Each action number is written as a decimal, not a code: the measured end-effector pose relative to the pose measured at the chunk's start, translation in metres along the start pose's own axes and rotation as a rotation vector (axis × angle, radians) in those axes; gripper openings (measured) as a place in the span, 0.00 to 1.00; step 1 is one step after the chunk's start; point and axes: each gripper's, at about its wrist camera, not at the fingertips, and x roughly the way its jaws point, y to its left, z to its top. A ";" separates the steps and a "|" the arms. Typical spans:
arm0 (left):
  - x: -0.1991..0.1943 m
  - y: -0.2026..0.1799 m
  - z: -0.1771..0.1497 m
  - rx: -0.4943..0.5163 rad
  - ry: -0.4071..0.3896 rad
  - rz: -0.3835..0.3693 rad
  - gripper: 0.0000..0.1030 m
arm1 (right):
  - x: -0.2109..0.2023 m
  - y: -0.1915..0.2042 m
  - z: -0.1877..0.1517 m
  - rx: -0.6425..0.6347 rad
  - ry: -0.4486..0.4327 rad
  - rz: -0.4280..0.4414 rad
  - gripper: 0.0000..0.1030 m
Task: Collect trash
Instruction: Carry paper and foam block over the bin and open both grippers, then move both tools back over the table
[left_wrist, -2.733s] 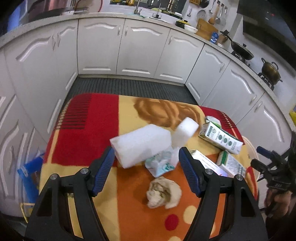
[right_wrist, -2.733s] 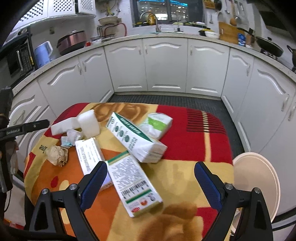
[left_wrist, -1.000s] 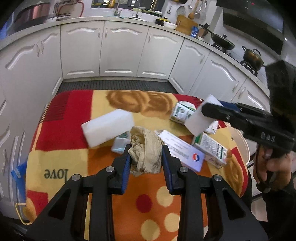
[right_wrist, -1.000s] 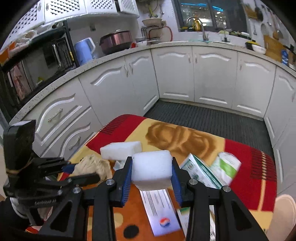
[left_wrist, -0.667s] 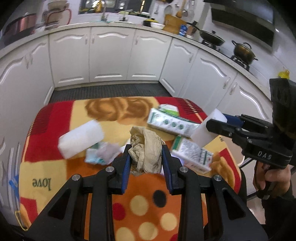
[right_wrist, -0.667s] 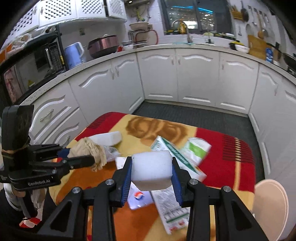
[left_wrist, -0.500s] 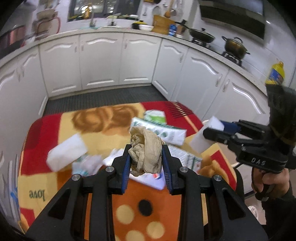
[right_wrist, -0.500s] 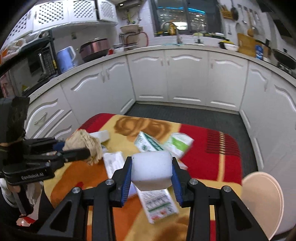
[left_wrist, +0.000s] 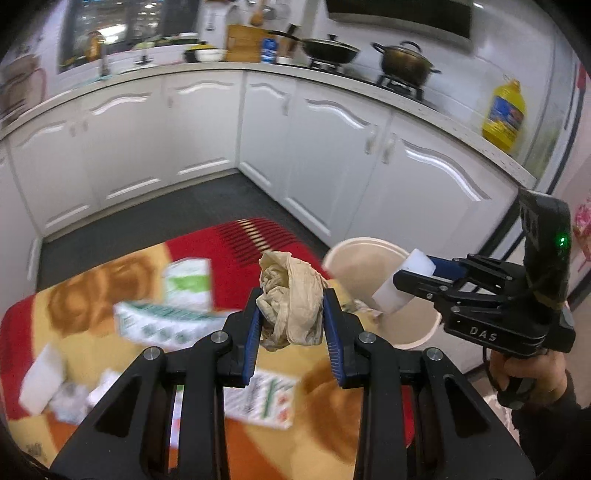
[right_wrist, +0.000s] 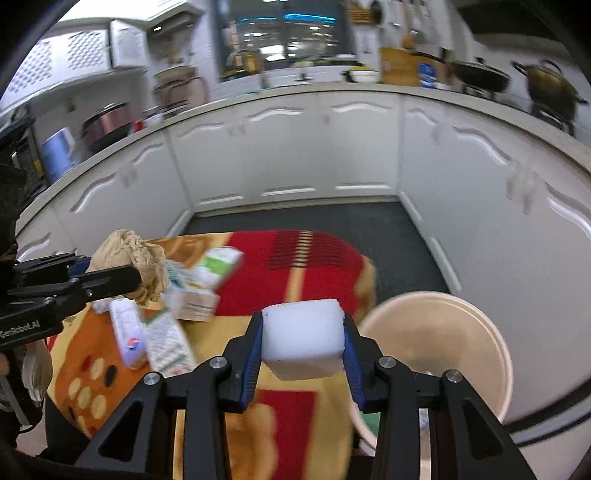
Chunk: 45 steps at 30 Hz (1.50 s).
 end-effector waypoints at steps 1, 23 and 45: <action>0.006 -0.006 0.004 0.004 0.003 -0.014 0.28 | -0.002 -0.010 -0.001 0.013 0.001 -0.025 0.37; 0.117 -0.076 0.039 -0.025 0.084 -0.159 0.29 | 0.016 -0.119 -0.034 0.205 0.072 -0.202 0.37; 0.106 -0.055 0.030 -0.075 0.072 -0.117 0.63 | 0.019 -0.114 -0.036 0.203 0.070 -0.248 0.77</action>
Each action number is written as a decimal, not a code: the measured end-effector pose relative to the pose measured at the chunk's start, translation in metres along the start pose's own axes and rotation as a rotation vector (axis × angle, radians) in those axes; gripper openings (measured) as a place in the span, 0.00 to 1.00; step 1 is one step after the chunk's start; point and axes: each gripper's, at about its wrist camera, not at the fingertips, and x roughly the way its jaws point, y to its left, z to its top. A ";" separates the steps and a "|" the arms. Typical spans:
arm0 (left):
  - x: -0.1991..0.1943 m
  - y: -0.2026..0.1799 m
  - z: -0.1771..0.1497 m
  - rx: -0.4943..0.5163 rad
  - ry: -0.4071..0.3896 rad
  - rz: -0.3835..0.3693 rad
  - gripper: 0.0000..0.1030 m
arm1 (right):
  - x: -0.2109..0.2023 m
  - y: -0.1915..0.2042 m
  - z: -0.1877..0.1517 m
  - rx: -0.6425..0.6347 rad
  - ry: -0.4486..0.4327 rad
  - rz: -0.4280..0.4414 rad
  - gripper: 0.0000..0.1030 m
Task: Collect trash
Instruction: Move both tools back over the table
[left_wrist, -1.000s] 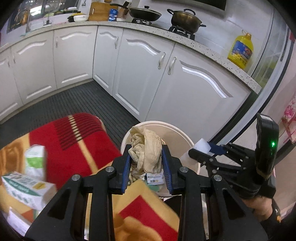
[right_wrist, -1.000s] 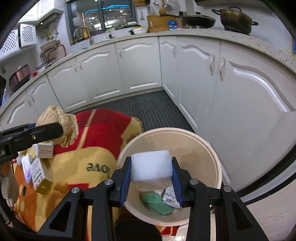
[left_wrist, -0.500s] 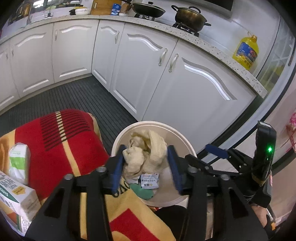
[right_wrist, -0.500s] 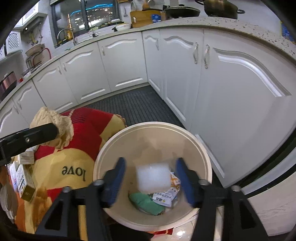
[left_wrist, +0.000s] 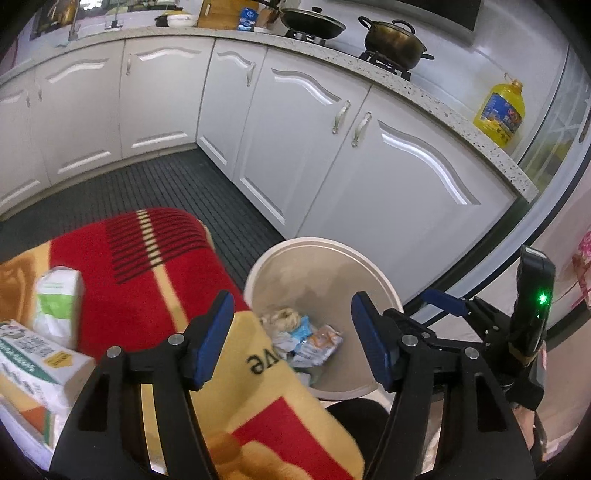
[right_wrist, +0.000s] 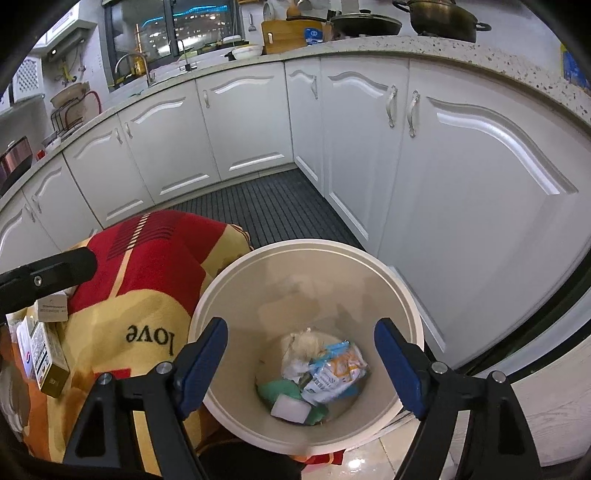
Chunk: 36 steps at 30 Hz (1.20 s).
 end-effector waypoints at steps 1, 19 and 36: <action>-0.003 0.002 -0.001 0.001 -0.004 0.013 0.63 | -0.001 0.002 0.000 -0.003 -0.001 0.003 0.77; -0.077 0.057 -0.031 -0.032 -0.112 0.184 0.63 | -0.024 0.083 0.005 -0.115 -0.049 0.089 0.82; -0.158 0.135 -0.072 -0.125 -0.165 0.323 0.63 | -0.039 0.181 0.004 -0.254 -0.060 0.235 0.83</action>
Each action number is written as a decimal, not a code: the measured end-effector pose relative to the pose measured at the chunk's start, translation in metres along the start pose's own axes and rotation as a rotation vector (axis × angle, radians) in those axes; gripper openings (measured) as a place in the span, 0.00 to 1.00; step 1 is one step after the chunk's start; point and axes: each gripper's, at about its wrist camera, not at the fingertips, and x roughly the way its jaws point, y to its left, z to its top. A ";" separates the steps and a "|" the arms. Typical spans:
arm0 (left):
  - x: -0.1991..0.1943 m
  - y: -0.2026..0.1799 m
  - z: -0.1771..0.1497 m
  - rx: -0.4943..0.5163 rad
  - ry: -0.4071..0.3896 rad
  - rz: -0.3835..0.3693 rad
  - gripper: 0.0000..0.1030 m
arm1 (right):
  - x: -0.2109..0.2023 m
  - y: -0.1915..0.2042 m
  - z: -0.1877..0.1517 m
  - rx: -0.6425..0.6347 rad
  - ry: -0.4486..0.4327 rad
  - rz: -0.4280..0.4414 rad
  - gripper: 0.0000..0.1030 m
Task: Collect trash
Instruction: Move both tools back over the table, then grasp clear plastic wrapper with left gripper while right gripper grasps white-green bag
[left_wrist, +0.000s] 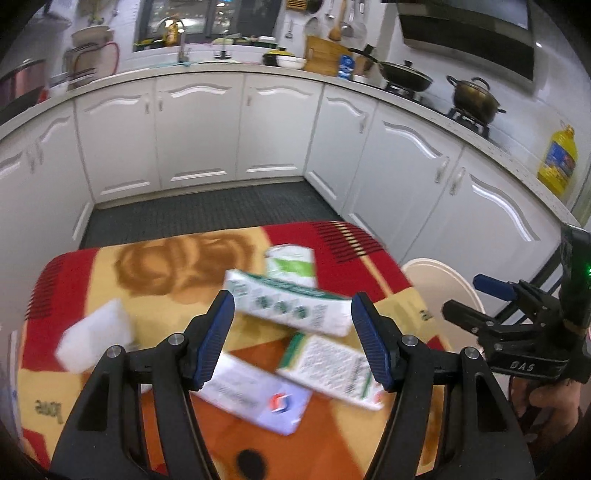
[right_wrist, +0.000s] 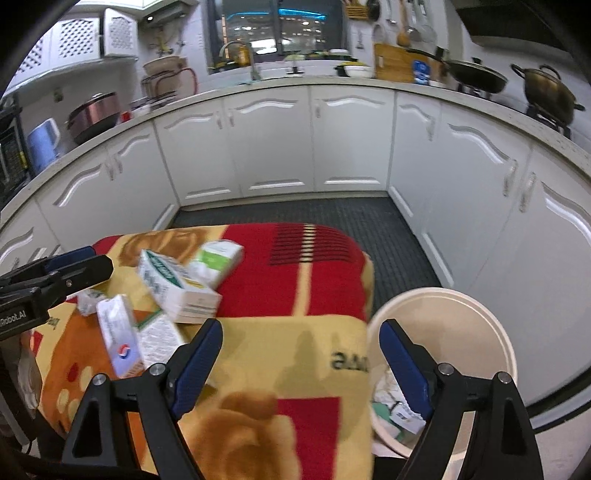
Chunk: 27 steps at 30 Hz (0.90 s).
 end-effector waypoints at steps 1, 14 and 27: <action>-0.003 0.009 -0.001 -0.006 0.005 0.011 0.63 | 0.001 0.006 0.001 -0.010 0.000 0.010 0.83; -0.036 0.113 -0.047 -0.092 0.083 0.135 0.63 | 0.022 0.057 -0.003 -0.108 0.043 0.102 0.85; 0.026 0.134 -0.065 -0.241 0.138 0.112 0.63 | 0.034 0.077 -0.008 -0.112 0.086 0.187 0.85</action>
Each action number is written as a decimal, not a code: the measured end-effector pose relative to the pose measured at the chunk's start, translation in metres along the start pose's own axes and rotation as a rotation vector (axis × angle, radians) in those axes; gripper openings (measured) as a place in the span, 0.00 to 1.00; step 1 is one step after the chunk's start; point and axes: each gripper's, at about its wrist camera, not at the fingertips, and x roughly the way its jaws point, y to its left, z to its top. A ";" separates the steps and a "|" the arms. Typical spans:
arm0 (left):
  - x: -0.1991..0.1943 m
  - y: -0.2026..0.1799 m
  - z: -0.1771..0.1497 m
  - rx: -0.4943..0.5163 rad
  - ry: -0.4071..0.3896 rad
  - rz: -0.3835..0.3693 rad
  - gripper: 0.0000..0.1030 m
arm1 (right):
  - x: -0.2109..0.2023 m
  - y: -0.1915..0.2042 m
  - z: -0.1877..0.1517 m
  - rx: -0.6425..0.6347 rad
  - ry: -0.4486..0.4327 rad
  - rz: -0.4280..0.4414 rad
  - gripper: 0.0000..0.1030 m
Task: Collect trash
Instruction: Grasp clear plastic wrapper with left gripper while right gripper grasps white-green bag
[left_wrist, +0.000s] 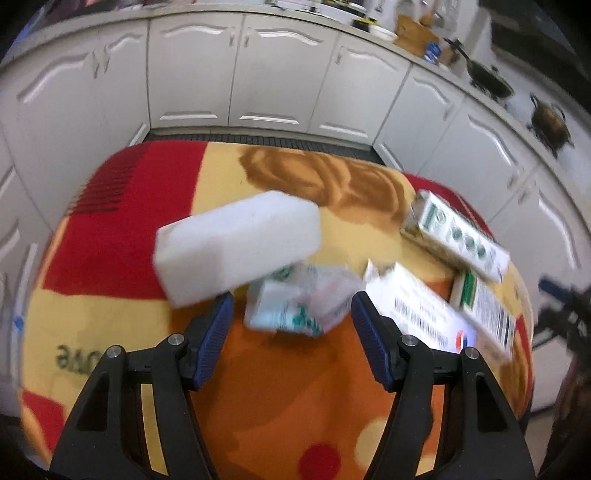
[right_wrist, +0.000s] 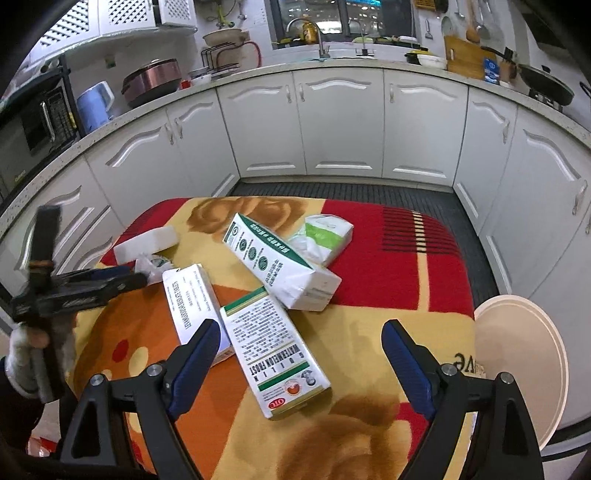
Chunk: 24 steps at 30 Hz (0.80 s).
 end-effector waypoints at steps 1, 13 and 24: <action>0.004 0.001 0.003 -0.024 -0.006 -0.012 0.63 | 0.000 0.000 0.000 -0.001 0.003 0.002 0.85; -0.010 0.004 0.003 0.013 -0.026 -0.061 0.17 | 0.015 -0.003 0.014 -0.030 0.006 -0.020 0.85; -0.032 -0.001 -0.010 0.055 -0.020 -0.091 0.17 | 0.091 -0.038 0.102 0.124 0.075 0.017 0.85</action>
